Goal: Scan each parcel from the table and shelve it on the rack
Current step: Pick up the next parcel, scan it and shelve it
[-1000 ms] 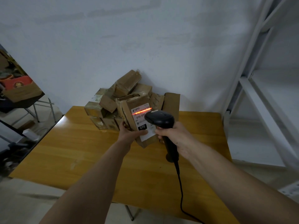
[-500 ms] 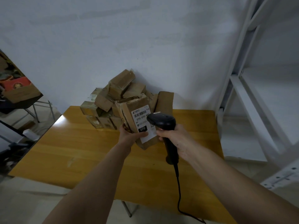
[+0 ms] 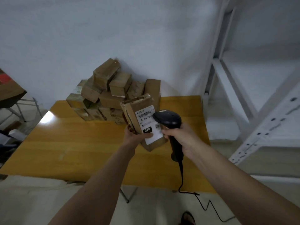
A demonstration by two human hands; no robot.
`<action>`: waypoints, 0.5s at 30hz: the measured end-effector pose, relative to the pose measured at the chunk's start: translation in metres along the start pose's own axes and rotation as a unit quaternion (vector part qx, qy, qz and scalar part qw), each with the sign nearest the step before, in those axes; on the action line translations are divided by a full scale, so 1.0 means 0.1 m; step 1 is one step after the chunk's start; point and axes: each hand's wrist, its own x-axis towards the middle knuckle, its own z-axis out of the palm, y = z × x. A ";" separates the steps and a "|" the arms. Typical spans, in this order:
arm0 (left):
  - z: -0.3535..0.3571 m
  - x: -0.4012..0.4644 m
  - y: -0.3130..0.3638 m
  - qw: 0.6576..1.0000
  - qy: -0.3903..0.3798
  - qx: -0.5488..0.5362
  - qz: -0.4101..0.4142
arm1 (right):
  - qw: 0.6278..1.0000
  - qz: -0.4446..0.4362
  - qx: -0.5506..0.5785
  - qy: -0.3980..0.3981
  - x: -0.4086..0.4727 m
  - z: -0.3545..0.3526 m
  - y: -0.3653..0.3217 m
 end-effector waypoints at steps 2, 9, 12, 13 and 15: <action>0.03 -0.06 -0.08 1.000 -0.024 0.013 -0.003 | 1.000 -0.008 0.006 0.027 -0.14 -0.05 0.10; -0.04 -0.60 -0.49 0.990 -0.124 0.048 -0.043 | 0.987 -0.003 0.060 0.149 -0.72 -0.04 0.57; -0.14 -0.90 -0.67 0.980 -0.176 0.066 -0.067 | 0.978 -0.001 0.076 0.193 -1.02 0.00 0.80; -0.17 -0.99 -0.73 0.976 -0.194 0.070 -0.072 | 0.975 -0.001 0.080 0.205 -1.12 0.00 0.87; -0.18 -1.16 -0.81 0.965 -0.233 0.078 -0.086 | 0.970 0.001 0.081 0.227 -1.33 -0.02 1.00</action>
